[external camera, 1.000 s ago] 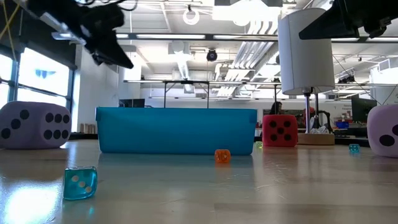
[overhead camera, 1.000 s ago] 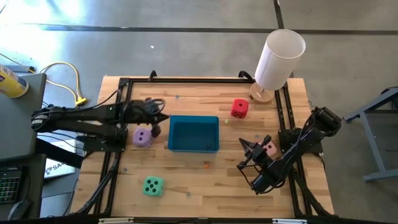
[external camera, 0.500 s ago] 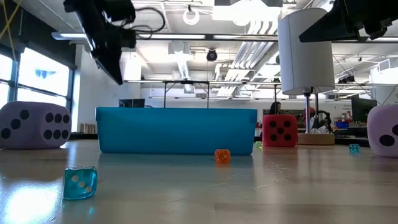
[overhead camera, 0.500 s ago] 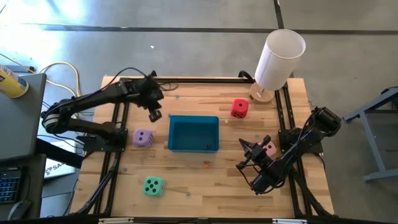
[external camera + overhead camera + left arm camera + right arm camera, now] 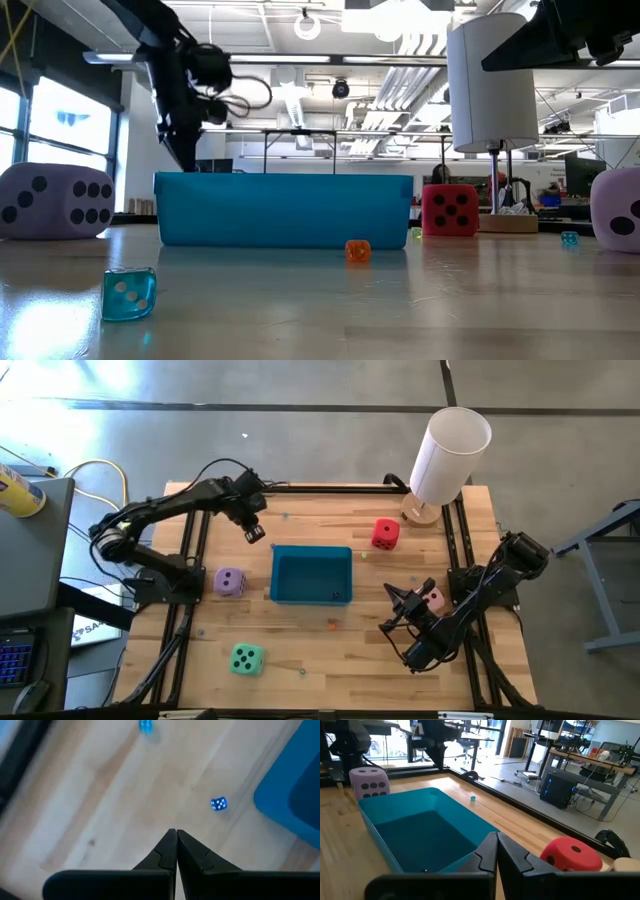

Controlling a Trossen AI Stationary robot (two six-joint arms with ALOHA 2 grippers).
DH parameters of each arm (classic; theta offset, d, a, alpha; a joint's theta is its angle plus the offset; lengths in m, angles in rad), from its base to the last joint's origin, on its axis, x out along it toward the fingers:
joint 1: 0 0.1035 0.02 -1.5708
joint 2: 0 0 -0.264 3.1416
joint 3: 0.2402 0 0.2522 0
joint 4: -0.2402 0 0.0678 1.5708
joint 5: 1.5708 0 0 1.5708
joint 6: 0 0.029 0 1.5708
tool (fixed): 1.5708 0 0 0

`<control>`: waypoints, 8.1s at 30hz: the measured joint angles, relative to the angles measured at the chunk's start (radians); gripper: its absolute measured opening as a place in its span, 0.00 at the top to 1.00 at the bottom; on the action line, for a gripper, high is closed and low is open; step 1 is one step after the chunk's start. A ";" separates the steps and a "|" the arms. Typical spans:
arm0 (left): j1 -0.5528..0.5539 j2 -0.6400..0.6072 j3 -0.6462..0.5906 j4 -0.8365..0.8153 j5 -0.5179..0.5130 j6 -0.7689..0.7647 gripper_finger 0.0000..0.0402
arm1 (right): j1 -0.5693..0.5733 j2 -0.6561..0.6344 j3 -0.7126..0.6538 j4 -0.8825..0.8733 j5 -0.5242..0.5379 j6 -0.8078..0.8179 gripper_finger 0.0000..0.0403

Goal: Pick & Place Dice
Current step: Put the small blue dice into the blue bin

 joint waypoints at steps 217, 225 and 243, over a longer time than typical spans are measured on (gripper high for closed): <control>-0.174 0.039 -0.151 0.215 0.050 0.442 0.25 | -0.053 0.000 0.000 0.164 -0.108 -0.237 1.00; -0.174 0.089 -0.166 0.281 0.053 0.441 0.25 | -0.053 0.000 0.000 0.167 -0.102 -0.237 1.00; -0.128 0.232 -0.166 0.319 0.091 0.482 0.25 | -0.054 0.000 0.000 0.177 -0.101 -0.262 1.00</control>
